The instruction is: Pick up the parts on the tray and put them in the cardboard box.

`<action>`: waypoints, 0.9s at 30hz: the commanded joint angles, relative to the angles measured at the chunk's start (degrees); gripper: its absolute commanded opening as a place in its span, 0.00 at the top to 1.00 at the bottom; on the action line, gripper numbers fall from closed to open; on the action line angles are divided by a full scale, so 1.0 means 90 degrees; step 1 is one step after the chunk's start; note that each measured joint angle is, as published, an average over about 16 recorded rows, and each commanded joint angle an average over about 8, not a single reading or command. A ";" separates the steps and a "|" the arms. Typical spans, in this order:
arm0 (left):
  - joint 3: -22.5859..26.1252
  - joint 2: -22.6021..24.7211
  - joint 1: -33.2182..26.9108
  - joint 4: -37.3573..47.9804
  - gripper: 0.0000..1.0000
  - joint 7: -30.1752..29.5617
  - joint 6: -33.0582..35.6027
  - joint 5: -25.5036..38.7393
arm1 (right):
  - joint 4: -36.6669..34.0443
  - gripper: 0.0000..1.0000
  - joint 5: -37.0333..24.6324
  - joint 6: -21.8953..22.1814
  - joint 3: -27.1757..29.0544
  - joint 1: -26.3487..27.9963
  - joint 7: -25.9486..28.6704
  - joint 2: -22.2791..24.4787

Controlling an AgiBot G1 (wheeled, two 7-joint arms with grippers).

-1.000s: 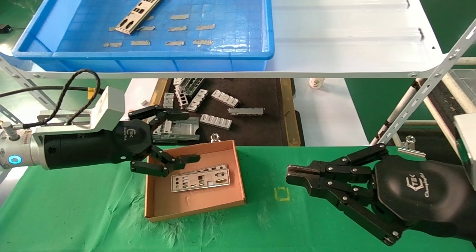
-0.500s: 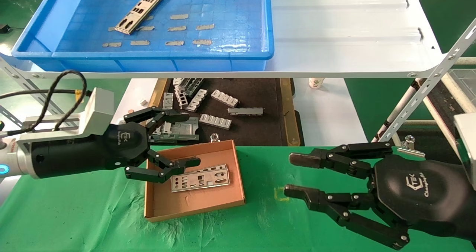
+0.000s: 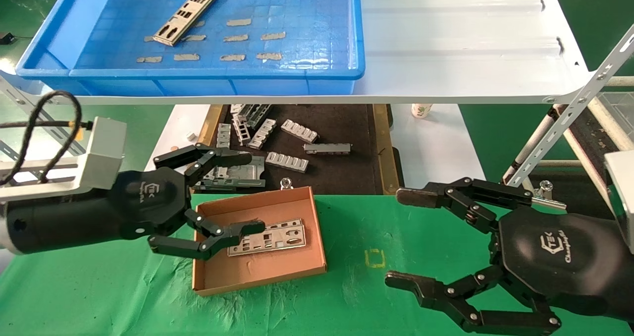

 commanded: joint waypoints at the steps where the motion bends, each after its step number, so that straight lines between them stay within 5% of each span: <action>1: -0.0069 -0.0060 0.0088 -0.0178 0.00 -0.0089 0.0001 -0.0067 | 0.0000 0.00 0.0000 0.0000 0.0000 0.0000 0.0000 0.0000; 27: -0.0934 -0.0814 0.1196 -0.2409 0.00 -0.1199 0.0017 -0.0907 | -0.0001 0.00 0.0000 0.0001 0.0000 0.0000 0.0000 0.0000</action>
